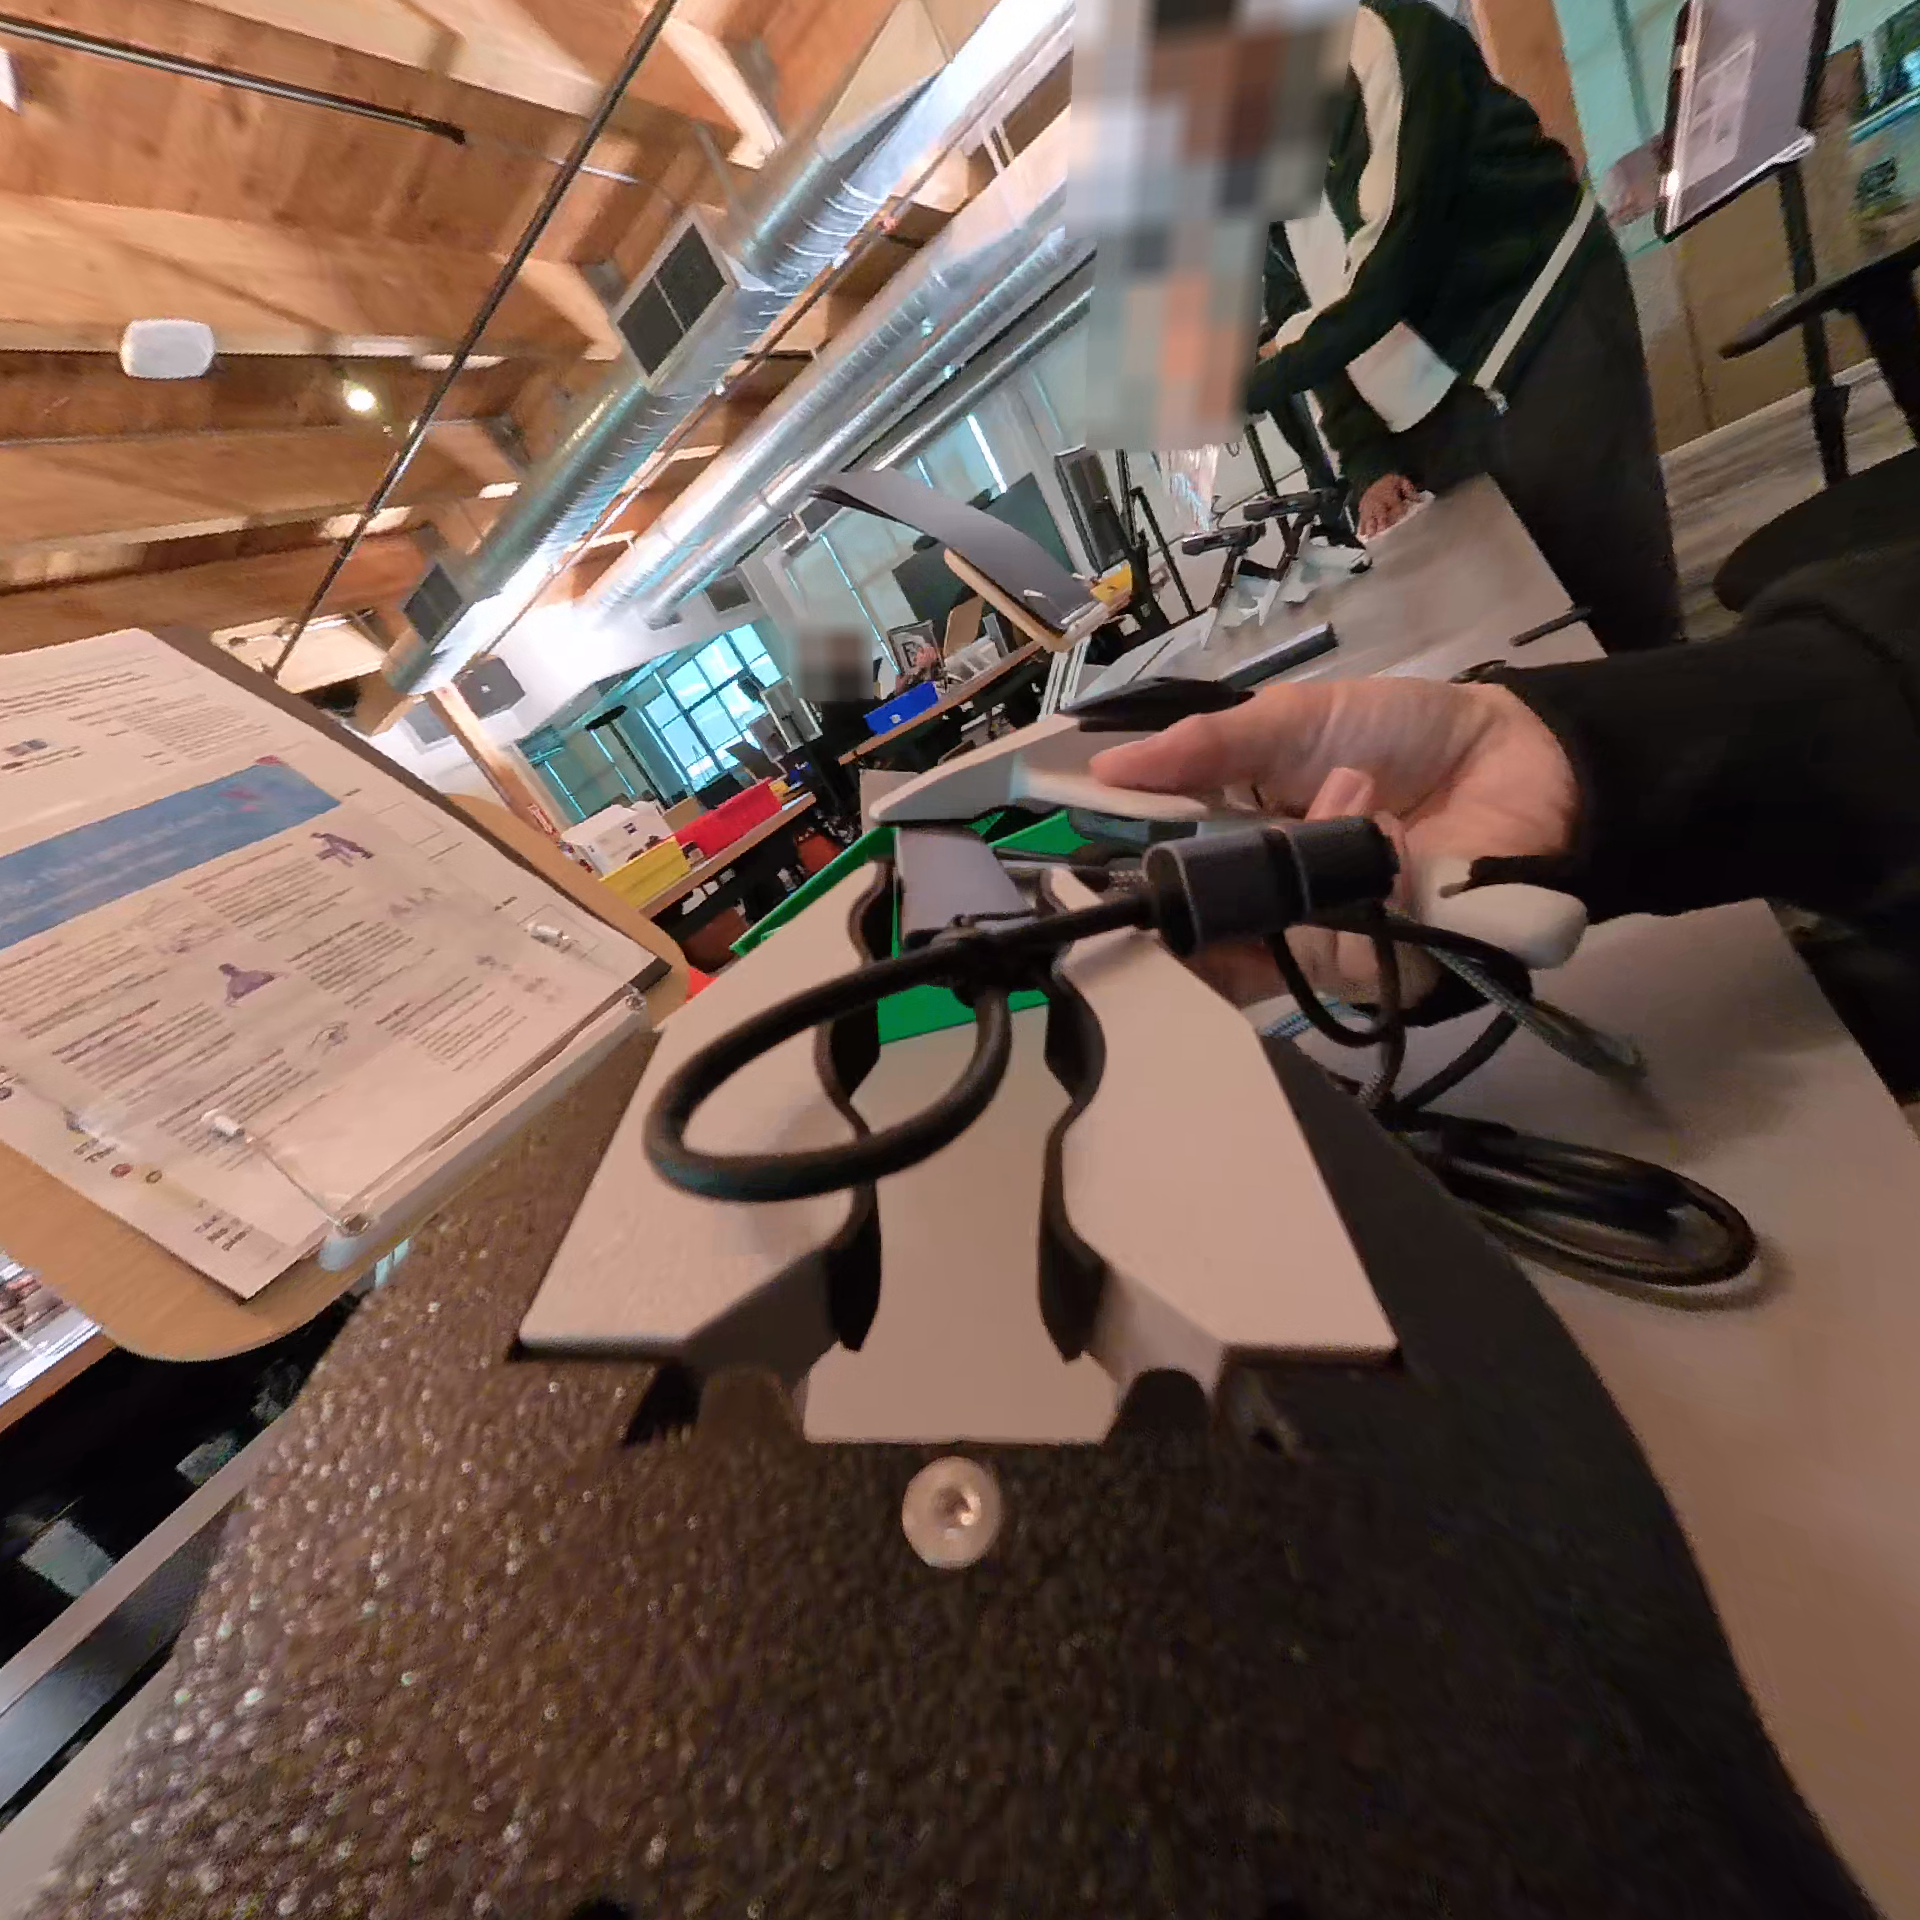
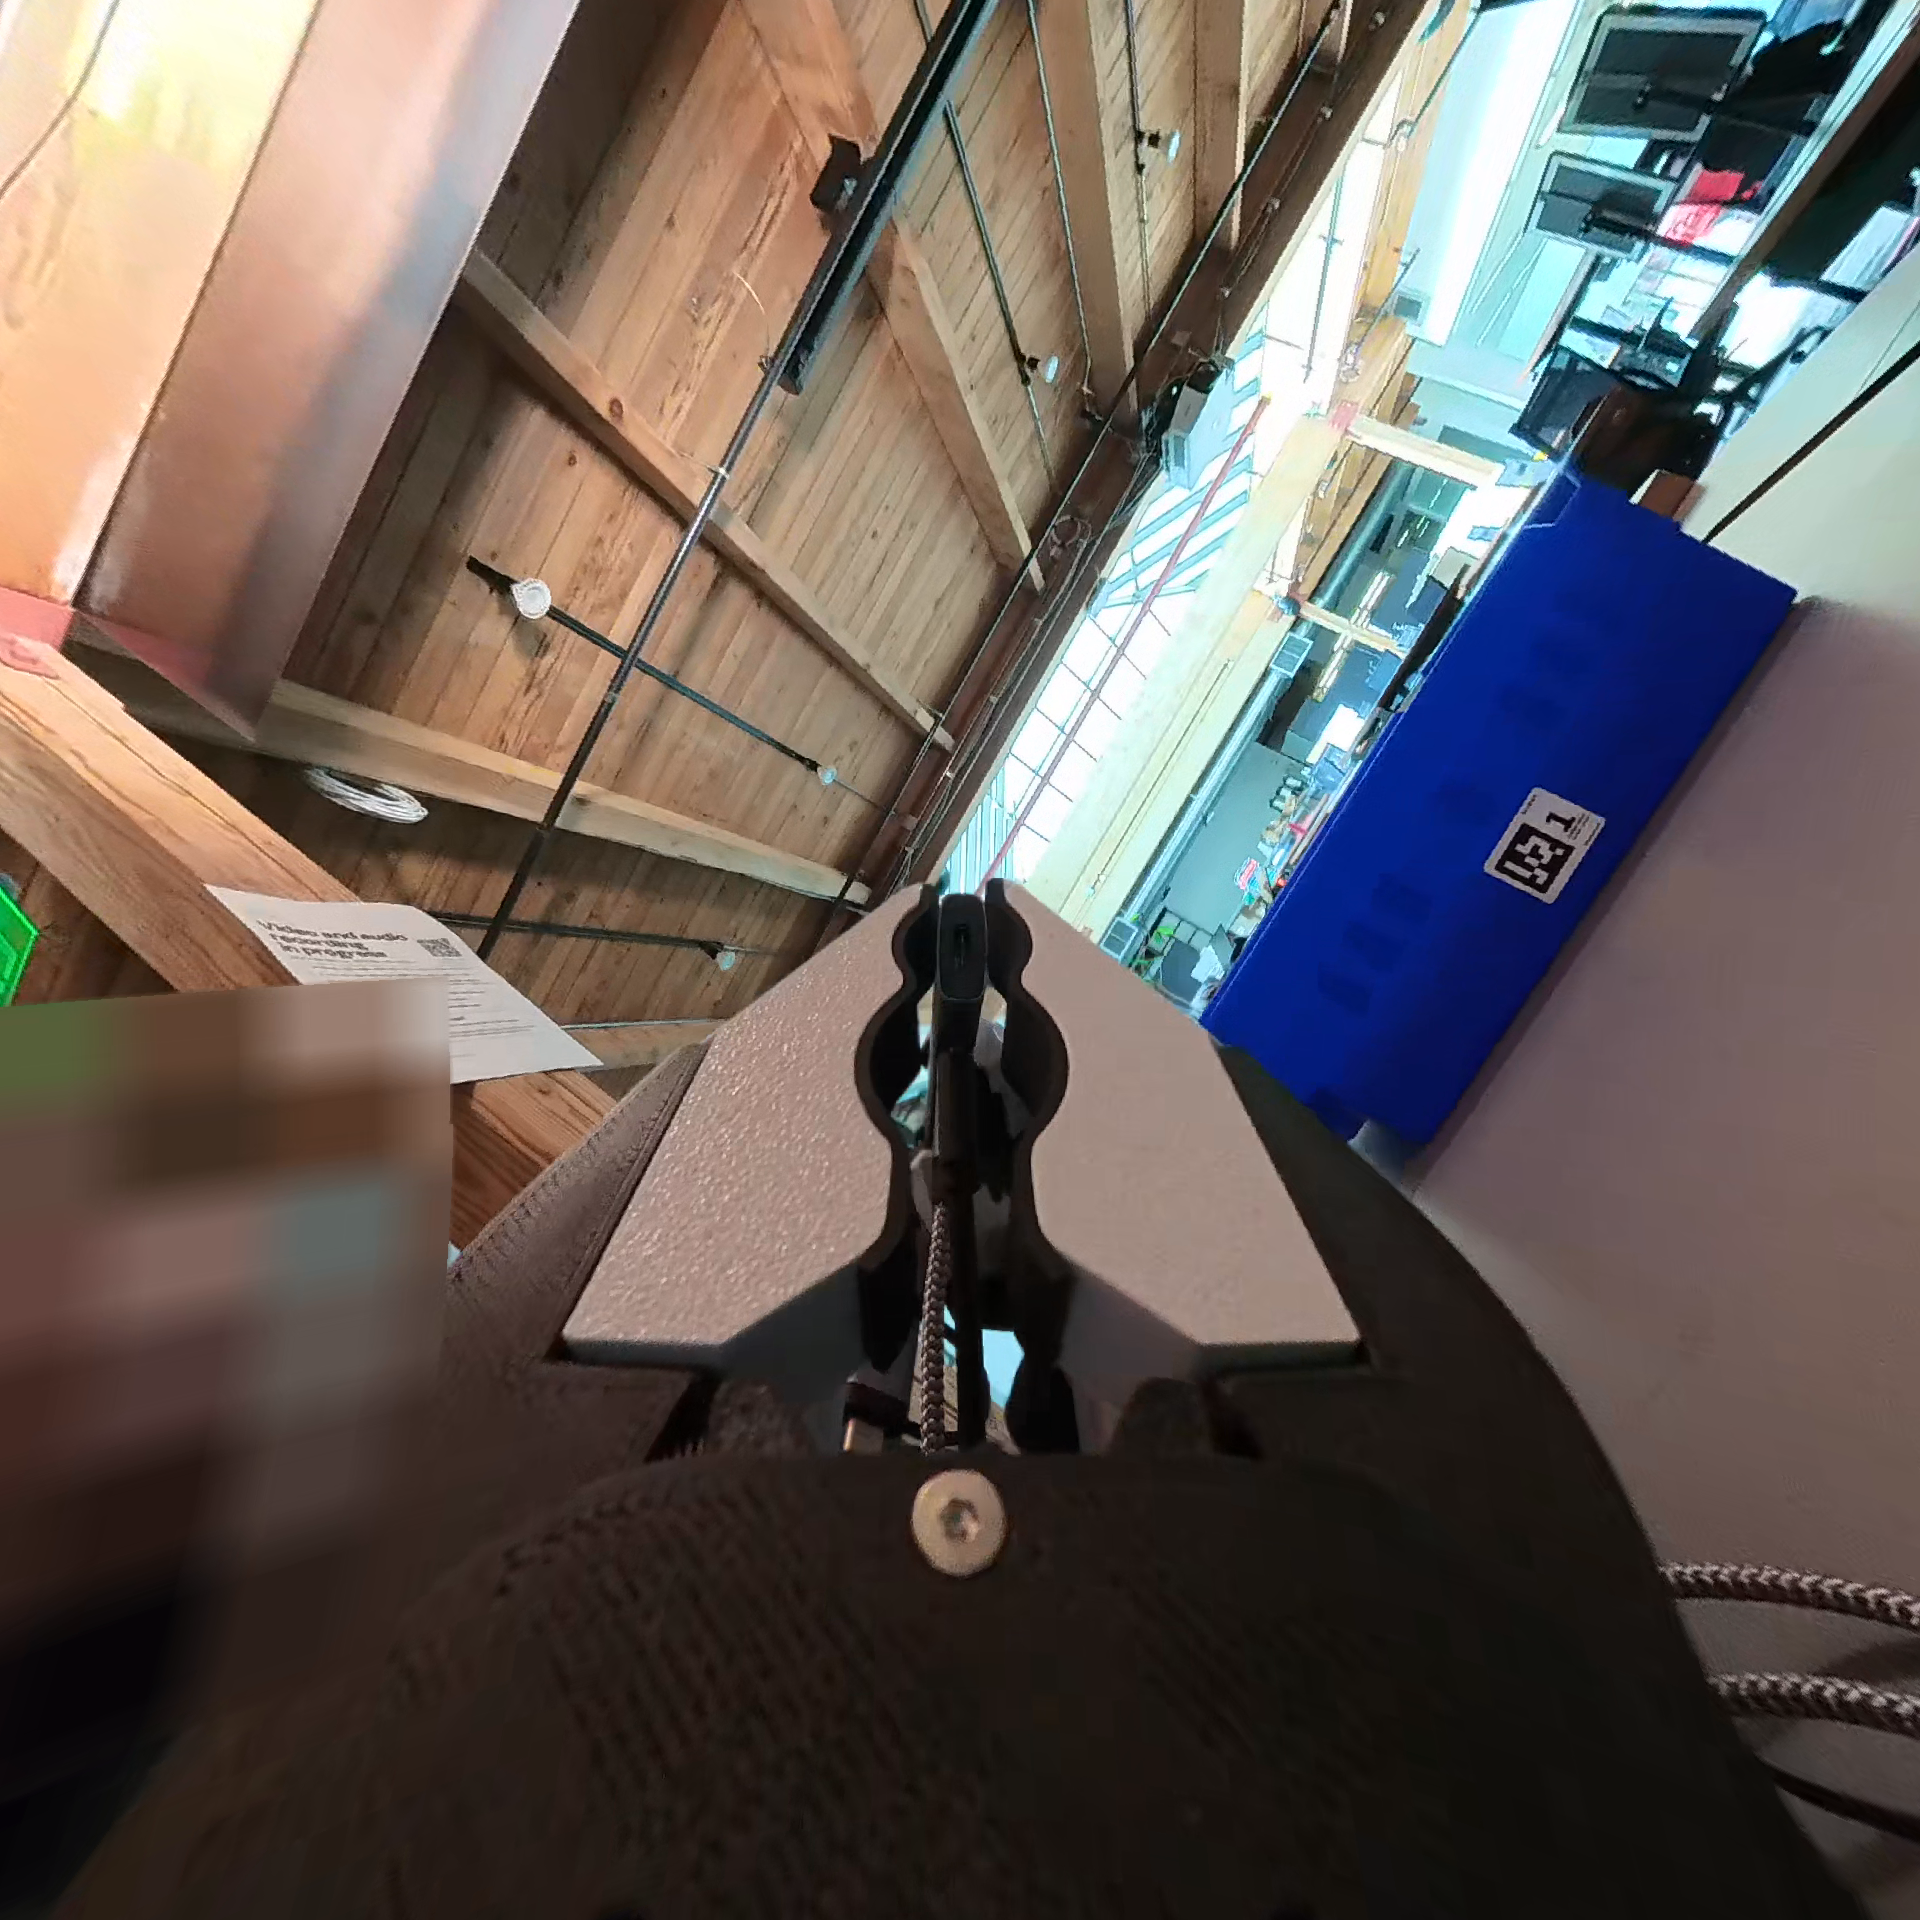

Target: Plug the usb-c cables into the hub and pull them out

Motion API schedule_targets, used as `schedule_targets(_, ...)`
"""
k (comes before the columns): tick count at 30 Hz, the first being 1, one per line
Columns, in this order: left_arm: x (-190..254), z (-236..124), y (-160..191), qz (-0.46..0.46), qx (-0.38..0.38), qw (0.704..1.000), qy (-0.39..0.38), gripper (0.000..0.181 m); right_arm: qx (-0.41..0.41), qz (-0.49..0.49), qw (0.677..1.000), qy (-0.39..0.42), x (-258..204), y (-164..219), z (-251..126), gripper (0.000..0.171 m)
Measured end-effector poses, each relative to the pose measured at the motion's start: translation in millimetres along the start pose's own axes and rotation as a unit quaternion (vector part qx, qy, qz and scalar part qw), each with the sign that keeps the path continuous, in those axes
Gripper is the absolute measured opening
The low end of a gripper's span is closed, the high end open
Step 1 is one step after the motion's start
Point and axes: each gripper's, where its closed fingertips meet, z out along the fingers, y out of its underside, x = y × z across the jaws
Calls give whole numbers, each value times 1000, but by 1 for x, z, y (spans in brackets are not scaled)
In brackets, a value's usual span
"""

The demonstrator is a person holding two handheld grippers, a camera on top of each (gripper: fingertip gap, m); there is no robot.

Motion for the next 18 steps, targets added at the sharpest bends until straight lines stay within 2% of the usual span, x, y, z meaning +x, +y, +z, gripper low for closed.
schedule_targets(1,0,0,2,-4,-4,1000,3,25,5,0,1000,-4,-1,-1,0,7)
schedule_targets(12,-2,0,5,-78,0,997,2,24,24,15,1000,-12,2,-2,0,8)
schedule_targets(18,-7,1,18,-83,-46,995,-12,22,35,-3,999,14,9,-7,-2,7)
